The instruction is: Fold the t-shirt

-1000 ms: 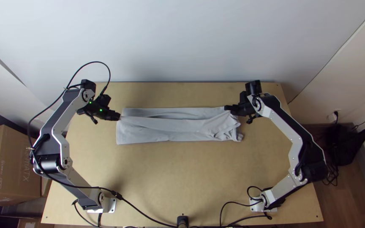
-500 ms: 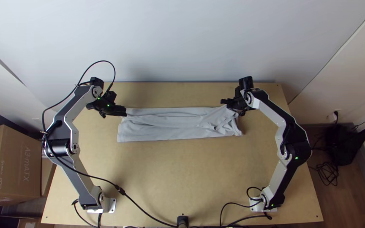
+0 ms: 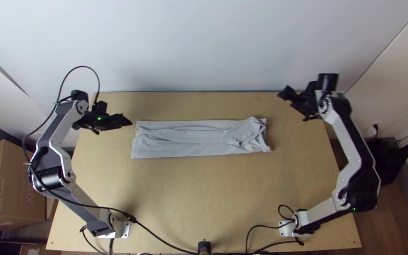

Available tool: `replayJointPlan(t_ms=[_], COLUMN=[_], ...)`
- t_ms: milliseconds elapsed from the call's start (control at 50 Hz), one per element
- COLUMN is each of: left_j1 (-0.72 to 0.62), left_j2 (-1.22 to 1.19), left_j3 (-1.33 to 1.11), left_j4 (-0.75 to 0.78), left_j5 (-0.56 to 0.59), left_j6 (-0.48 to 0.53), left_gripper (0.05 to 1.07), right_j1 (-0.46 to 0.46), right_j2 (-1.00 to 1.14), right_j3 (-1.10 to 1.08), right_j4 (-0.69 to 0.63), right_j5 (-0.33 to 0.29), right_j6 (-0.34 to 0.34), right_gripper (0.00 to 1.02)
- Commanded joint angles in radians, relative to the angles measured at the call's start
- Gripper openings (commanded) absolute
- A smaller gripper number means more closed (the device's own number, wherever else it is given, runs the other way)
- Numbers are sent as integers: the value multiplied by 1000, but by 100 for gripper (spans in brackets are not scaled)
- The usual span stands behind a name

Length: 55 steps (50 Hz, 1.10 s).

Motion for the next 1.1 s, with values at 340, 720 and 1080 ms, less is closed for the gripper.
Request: replayJointPlan(t_ms=[340, 720, 1080], left_j1=[125, 145, -20], left_j2=[44, 132, 216], left_j3=[-204, -234, -201], left_j4=[26, 9, 91], left_j5=[183, 214, 215], left_j6=[191, 231, 96], left_gripper=[103, 103, 103], right_j1=[-164, -89, -65], right_j2=[-114, -169, -215], right_j3=[41, 52, 27], right_j4=[-207, -213, -212], right_j5=[-506, -510, -506], right_j6=[176, 196, 189], right_gripper=[99, 99, 99])
